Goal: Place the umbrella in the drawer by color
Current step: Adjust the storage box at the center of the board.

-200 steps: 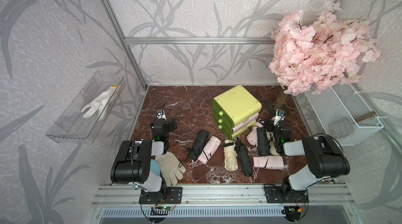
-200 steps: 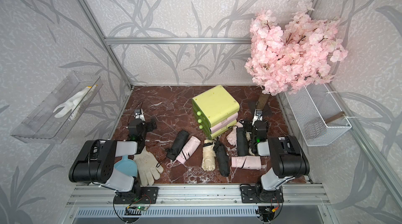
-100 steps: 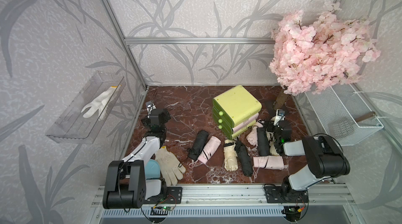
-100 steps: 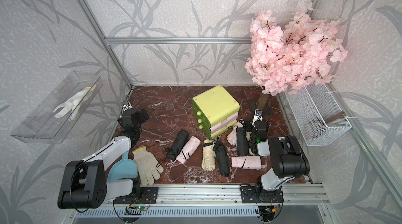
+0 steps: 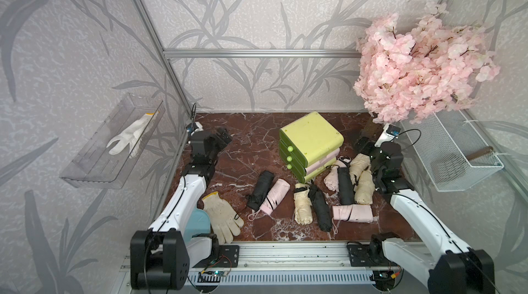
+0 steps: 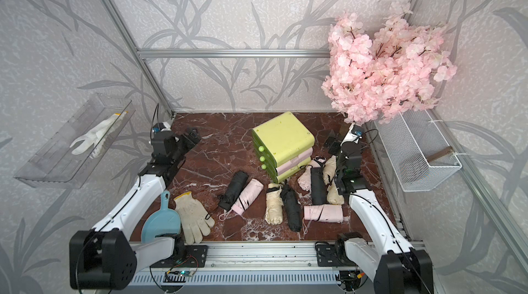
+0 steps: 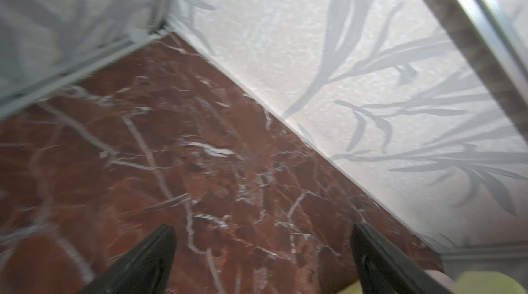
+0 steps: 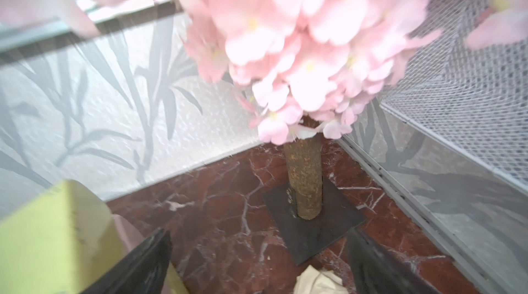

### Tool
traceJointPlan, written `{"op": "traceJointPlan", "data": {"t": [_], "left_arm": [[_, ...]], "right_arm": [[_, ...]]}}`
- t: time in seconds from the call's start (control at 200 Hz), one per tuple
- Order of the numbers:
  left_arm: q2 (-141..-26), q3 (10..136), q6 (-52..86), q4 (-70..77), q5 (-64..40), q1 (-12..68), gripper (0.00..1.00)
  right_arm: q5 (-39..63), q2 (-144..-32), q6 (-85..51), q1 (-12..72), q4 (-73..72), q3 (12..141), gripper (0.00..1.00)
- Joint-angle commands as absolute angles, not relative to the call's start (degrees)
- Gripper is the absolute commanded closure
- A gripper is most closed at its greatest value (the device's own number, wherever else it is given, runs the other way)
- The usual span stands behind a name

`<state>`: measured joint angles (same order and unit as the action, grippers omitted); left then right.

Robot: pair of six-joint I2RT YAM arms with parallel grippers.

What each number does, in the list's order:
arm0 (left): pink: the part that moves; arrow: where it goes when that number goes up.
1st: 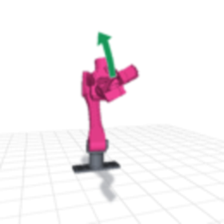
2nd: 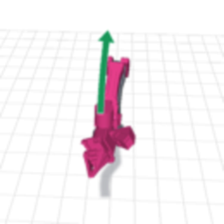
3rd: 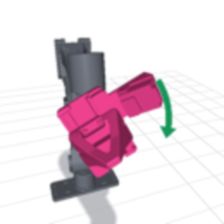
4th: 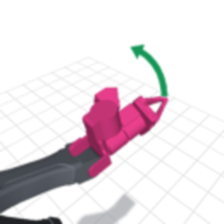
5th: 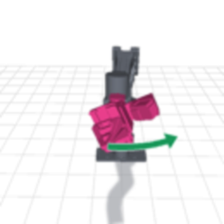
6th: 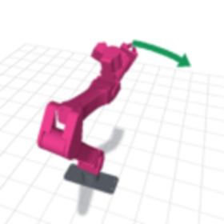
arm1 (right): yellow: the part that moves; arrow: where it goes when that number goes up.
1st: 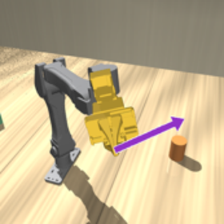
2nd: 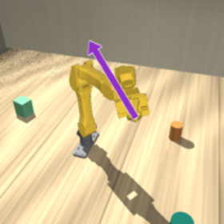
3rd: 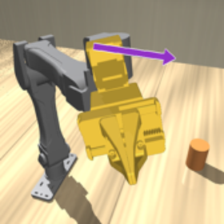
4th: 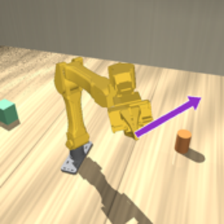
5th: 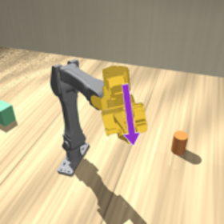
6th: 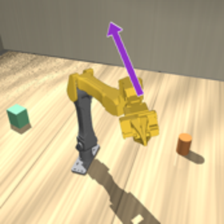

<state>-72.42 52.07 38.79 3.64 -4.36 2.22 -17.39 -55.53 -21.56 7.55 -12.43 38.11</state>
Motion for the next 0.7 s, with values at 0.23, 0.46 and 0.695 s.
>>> {"op": "traceJointPlan", "data": {"t": [0.23, 0.46, 0.695], "left_arm": [[-101.74, 89.90, 21.53, -12.34, -20.63, 19.29, 0.04], [-117.88, 109.39, 15.48, -23.93, -26.14, 22.89, 0.12], [-120.73, 111.09, 16.29, -25.63, -27.54, 27.01, 0.15]], "right_arm": [[-11.54, -51.82, -41.00, 23.33, 7.16, 40.69, 0.01], [-8.93, -59.45, -45.68, 26.02, 0.70, 40.40, 0.01], [-1.15, -66.73, -43.73, 25.63, -5.78, 42.62, 0.01]]}}
